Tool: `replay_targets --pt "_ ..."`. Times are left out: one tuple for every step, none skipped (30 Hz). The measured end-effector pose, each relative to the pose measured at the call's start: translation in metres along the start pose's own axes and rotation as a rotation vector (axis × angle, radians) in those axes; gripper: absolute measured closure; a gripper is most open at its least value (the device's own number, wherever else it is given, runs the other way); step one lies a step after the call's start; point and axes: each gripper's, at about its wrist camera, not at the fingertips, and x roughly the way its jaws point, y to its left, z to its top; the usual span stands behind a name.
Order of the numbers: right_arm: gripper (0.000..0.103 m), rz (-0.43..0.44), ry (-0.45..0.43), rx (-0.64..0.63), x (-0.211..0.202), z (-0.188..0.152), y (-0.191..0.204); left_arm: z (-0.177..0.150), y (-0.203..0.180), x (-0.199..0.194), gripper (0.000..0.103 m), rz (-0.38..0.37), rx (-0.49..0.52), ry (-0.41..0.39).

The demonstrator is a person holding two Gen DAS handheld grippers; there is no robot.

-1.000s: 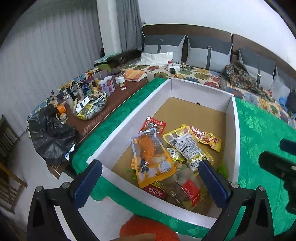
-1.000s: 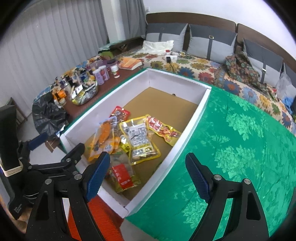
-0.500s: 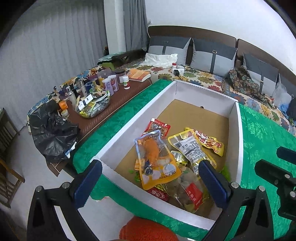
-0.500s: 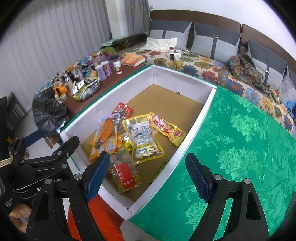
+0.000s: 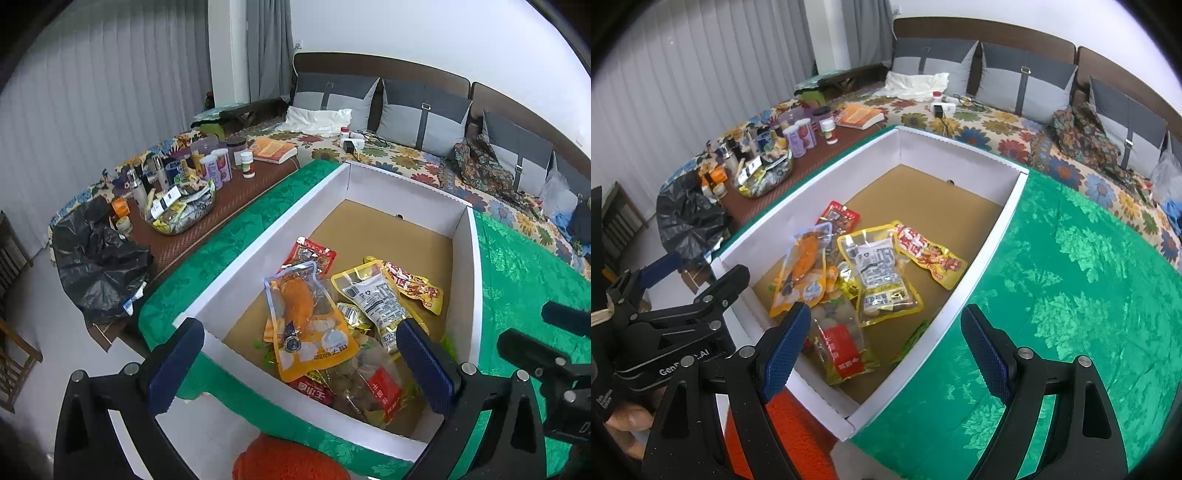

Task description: Organize snacks

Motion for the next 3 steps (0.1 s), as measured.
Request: replay_targets --pt "0.017 0.000 0.003 0.000 0.0011 -0.0004 -0.0001 -0.0001 0.0004 0.0008 0.000 0.000 -0.004 0.006" --pt "0.017 0.000 0.007 0.000 0.0023 -0.0012 -0.0001 -0.0005 0.0003 0.0010 0.000 0.001 -0.005 0.007" --pt "0.017 0.001 0.008 0.001 0.0027 -0.0019 -0.0003 -0.0003 0.0001 0.0011 0.000 0.005 -0.002 0.005"
